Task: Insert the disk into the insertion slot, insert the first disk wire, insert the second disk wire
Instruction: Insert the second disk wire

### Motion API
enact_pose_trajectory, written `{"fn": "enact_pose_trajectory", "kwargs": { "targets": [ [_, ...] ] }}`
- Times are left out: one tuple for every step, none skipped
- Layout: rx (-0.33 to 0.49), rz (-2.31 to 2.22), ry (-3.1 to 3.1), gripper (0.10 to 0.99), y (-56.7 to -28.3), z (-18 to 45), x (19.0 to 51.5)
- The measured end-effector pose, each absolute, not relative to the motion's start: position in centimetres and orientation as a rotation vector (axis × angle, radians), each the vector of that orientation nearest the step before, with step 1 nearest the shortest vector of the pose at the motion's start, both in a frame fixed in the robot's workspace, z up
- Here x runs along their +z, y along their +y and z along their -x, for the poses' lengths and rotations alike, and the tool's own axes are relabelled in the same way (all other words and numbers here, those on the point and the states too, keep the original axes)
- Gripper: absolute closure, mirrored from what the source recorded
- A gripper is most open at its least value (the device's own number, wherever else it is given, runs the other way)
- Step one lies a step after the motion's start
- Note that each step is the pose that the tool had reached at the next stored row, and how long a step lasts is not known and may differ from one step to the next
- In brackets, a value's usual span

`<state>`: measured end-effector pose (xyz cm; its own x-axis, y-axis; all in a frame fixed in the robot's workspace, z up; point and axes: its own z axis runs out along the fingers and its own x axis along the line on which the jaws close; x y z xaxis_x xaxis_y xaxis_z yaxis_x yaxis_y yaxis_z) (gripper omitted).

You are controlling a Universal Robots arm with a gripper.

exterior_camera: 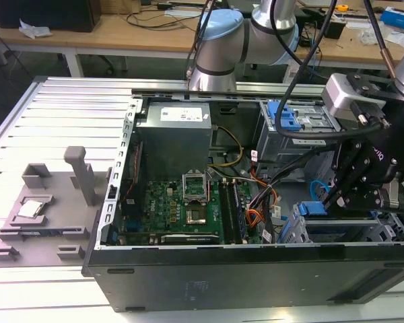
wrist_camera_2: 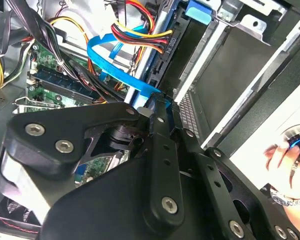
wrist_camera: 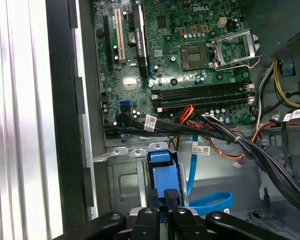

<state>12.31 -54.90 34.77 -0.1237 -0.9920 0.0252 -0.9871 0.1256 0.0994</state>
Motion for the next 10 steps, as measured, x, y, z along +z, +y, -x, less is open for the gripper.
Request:
{"fn": "enact_pose_trajectory", "kwargs": {
  "targets": [
    [-0.091,-2.022,-2.292,0.922,-54.91,-12.31,34.78],
    [-0.101,-2.026,-2.296,0.922,-54.91,-12.31,34.76],
    [-0.119,-2.034,-2.302,0.922,-54.90,-12.33,34.77],
    [-0.130,-2.038,-2.306,0.922,-54.90,-12.38,34.77],
    [-0.136,-2.040,-2.308,0.922,-54.90,-12.48,34.77],
    [-0.139,-2.041,-2.309,0.922,-54.90,-12.60,34.76],
    [-0.140,-2.042,-2.309,0.922,-54.90,-12.78,34.77],
    [-0.141,-2.042,-2.309,0.922,-54.90,-12.88,34.76],
    [-0.142,-2.044,-2.307,0.922,-54.89,-12.99,34.73],
    [-0.142,-2.047,-2.304,0.922,-54.89,-13.07,34.70]
  ]
}}
